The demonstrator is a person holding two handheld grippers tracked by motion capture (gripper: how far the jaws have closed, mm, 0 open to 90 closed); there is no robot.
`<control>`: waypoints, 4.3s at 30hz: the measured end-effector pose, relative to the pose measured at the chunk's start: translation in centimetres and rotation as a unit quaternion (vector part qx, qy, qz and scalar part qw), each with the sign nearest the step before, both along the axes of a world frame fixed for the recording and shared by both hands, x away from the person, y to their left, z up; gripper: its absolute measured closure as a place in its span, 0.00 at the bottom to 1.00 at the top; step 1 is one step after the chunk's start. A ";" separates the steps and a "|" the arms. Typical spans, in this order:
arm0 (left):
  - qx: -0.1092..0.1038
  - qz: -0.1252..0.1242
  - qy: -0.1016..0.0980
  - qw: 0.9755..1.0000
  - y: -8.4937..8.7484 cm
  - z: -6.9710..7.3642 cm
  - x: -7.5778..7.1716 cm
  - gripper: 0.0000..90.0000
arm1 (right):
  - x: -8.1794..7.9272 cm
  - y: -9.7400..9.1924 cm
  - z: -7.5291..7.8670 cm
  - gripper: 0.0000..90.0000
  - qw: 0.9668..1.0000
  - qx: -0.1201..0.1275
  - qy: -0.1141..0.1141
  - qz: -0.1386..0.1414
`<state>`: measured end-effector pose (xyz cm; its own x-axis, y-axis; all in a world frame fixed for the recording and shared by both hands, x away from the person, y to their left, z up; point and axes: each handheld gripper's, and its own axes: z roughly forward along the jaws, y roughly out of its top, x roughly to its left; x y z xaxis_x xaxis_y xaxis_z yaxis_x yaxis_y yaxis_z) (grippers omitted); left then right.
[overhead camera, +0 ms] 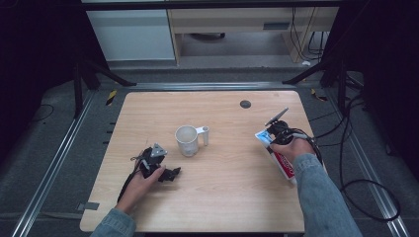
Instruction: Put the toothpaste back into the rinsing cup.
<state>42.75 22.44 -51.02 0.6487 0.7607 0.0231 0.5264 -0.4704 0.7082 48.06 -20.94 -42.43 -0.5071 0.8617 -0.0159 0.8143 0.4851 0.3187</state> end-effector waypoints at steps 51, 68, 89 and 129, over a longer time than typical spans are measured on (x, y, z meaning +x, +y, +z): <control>-0.001 -0.002 0.000 1.000 -0.1 0.0 0.3 0.00 | -2.1 6.7 7.6 0.81 0.947 0.180 -0.265 -0.006; 0.000 -0.003 0.000 1.000 -0.2 0.0 0.6 0.00 | -2.1 11.3 7.1 0.81 0.924 0.226 -0.309 -0.004; 0.001 -0.005 0.000 1.000 -0.2 0.0 0.7 0.00 | -2.3 15.0 7.8 0.81 0.904 0.251 -0.345 -0.008; 0.002 -0.007 0.000 1.000 -0.2 0.0 0.8 0.00 | -2.6 20.0 11.1 0.81 0.865 0.257 -0.430 -0.020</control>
